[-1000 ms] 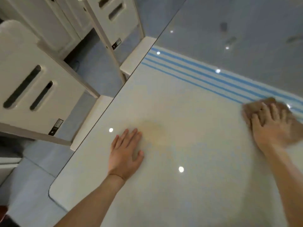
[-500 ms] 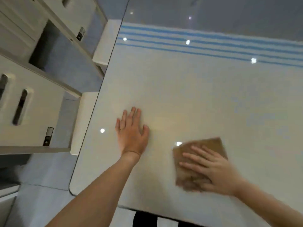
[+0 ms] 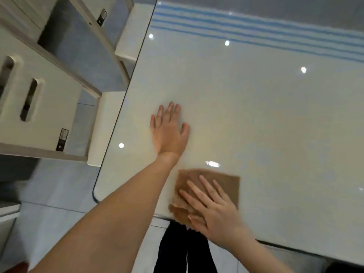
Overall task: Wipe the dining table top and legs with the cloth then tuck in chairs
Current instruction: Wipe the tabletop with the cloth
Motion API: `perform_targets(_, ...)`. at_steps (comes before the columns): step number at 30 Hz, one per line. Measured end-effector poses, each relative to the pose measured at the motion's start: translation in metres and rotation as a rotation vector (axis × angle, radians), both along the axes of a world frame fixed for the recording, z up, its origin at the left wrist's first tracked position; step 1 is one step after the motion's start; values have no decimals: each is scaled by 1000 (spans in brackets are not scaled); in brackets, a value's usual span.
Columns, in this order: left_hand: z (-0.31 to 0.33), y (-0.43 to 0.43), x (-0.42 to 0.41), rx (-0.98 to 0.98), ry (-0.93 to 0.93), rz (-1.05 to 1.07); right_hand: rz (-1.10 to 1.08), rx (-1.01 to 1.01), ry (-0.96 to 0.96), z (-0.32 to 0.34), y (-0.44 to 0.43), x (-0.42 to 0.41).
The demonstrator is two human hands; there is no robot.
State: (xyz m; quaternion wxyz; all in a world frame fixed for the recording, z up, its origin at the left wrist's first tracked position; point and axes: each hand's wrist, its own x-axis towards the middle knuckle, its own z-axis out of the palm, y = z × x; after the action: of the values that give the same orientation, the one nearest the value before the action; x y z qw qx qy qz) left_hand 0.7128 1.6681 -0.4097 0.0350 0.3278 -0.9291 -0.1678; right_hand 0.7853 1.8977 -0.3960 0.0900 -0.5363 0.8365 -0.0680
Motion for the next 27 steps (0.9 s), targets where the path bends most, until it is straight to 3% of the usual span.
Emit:
perform_targets(6,21,-9,10,98,-16,-158,68,78,-48,2,17,-8)
perform_targets(9,38,-37,58,19,113,-300,68,64,-44,0,19,-6)
perform_targets(12,27,-80,131,-75,47,-228,65,-5,-28,0,5,-18)
perform_targets(15,4,-99,177,-6,-68,-208,52,-51,-12,-3,-39,-54)
perform_targets(19,-9,-102,181,48,-18,-230,-31,-42,22,-12,-128,-143)
perform_targets(23,-11,-103,184,83,64,-225,-333,10,34,-11,-223,-231)
perform_targets(25,-8,-102,184,94,90,-219,-447,16,2,-12,-259,-230)
perform_targets(27,-5,-101,182,108,116,-207,-383,-17,1,-14,-270,-190)
